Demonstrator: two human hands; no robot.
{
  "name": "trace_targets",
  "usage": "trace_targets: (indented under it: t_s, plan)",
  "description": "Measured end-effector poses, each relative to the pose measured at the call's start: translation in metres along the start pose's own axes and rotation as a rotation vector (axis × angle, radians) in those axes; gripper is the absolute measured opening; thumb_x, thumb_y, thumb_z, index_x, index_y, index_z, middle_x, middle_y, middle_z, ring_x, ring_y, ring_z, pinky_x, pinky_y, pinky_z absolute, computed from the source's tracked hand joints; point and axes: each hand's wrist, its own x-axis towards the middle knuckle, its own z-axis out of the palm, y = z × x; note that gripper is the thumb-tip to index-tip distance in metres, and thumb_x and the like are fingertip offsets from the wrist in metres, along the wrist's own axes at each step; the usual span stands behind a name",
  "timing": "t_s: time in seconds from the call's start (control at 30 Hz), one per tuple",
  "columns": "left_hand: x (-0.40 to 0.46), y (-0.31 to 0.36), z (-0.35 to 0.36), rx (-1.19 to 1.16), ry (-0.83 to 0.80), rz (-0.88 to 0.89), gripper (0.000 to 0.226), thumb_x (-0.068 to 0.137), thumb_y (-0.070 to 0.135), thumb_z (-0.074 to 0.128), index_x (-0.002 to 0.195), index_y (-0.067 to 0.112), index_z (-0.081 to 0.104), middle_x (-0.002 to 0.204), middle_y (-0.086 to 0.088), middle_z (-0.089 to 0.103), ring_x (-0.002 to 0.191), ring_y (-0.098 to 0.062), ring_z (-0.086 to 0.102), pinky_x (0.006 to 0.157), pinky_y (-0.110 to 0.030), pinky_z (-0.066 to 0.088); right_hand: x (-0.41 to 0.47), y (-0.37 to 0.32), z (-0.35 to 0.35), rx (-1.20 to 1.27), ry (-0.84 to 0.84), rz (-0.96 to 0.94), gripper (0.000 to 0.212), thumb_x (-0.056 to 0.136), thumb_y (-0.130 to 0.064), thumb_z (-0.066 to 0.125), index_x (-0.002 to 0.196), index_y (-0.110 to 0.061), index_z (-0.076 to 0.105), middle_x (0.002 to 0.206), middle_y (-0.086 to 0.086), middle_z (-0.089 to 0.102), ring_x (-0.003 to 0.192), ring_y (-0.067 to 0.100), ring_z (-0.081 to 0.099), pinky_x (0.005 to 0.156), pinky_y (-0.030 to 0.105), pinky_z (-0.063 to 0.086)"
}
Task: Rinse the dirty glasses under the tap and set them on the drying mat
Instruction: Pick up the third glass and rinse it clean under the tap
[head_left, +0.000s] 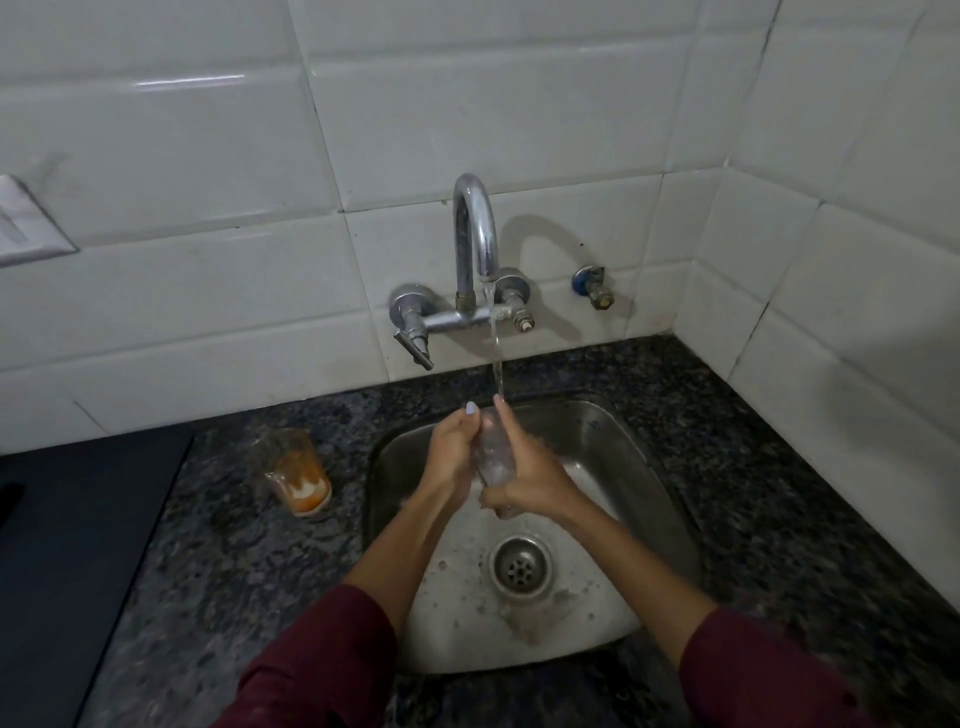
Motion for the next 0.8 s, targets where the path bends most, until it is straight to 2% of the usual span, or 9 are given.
trace_targets:
  t_s: [0.07,0.17,0.27,0.33,0.37,0.47,0.6,0.7,0.8]
  plan:
    - [-0.001,-0.003,-0.005,-0.1,-0.061,0.024,0.039,0.101,0.024,0.037,0.07,0.008,0.055,0.068,-0.004,0.065,0.069,-0.018,0.062,0.074,-0.036,0.051,-0.005,-0.002,-0.01,0.541,-0.142,0.092,0.095,0.07,0.003,0.069,0.143,-0.039,0.026,0.113,0.004,0.059,0.083,0.019,0.065,0.056,0.031,0.053]
    - [-0.001,0.0,-0.005,-0.185,-0.093,0.012,0.038,0.102,0.022,0.035,0.073,0.008,0.054,0.075,-0.006,0.065,0.074,-0.019,0.063,0.078,-0.037,0.051,-0.007,-0.003,-0.018,0.658,-0.234,0.123,0.077,0.071,0.002,0.067,0.132,-0.038,0.042,0.097,0.011,0.063,0.075,0.027,0.063,0.057,0.032,0.047]
    - [-0.001,0.007,0.008,0.216,0.06,0.012,0.031,0.101,0.024,0.039,0.078,0.012,0.055,0.078,-0.005,0.06,0.076,-0.019,0.058,0.073,-0.035,0.049,-0.002,-0.011,-0.014,0.154,-0.092,0.17,0.091,0.072,-0.004,0.07,0.142,-0.037,0.023,0.111,0.007,0.06,0.082,0.023,0.065,0.055,0.026,0.049]
    - [0.002,0.01,0.017,0.539,0.117,0.038,0.023,0.099,0.027,0.044,0.083,0.013,0.053,0.085,-0.008,0.058,0.08,-0.02,0.056,0.071,-0.036,0.048,0.005,-0.007,-0.006,-0.494,-0.006,0.143,0.112,0.066,-0.021,0.077,0.146,-0.039,0.001,0.123,0.011,0.053,0.097,0.031,0.062,0.069,0.032,0.052]
    - [0.003,0.011,0.019,0.562,0.127,0.042,0.022,0.098,0.027,0.047,0.082,0.013,0.053,0.088,-0.009,0.058,0.082,-0.021,0.056,0.074,-0.038,0.049,0.008,-0.001,-0.002,-0.581,0.021,0.119,0.119,0.063,-0.027,0.077,0.144,-0.043,-0.007,0.125,0.012,0.051,0.102,0.035,0.06,0.077,0.038,0.053]
    - [0.001,0.019,0.019,0.427,0.147,0.032,0.024,0.097,0.019,0.05,0.074,0.014,0.053,0.079,-0.008,0.058,0.073,-0.018,0.056,0.064,-0.032,0.051,0.012,0.01,-0.002,-0.037,-0.022,0.105,0.121,0.057,-0.016,0.075,0.14,-0.054,-0.003,0.125,0.004,0.056,0.095,0.027,0.065,0.073,0.043,0.058]
    - [-0.005,0.027,0.014,0.363,0.056,0.109,0.025,0.097,0.017,0.049,0.074,0.012,0.053,0.075,-0.005,0.055,0.069,-0.015,0.053,0.058,-0.025,0.047,0.01,0.023,-0.004,0.838,-0.214,0.177,0.076,0.065,0.003,0.069,0.129,-0.032,0.049,0.107,0.01,0.059,0.084,0.024,0.06,0.067,0.035,0.052]
    - [-0.001,0.029,0.012,0.573,-0.037,0.273,0.018,0.09,0.017,0.062,0.072,0.02,0.058,0.097,-0.007,0.056,0.092,-0.02,0.056,0.079,-0.029,0.05,0.015,0.031,0.0,1.015,-0.249,0.201,0.068,0.07,0.009,0.061,0.126,-0.029,0.051,0.092,0.006,0.06,0.077,0.019,0.059,0.068,0.031,0.05]
    - [-0.006,0.03,0.006,0.717,-0.188,0.437,0.022,0.073,0.007,0.079,0.086,0.019,0.066,0.114,-0.004,0.047,0.105,-0.008,0.05,0.088,-0.01,0.044,0.019,0.035,0.004,0.866,-0.158,0.13,0.073,0.072,0.024,0.05,0.131,-0.018,0.047,0.098,0.003,0.068,0.087,0.015,0.066,0.064,0.025,0.055]
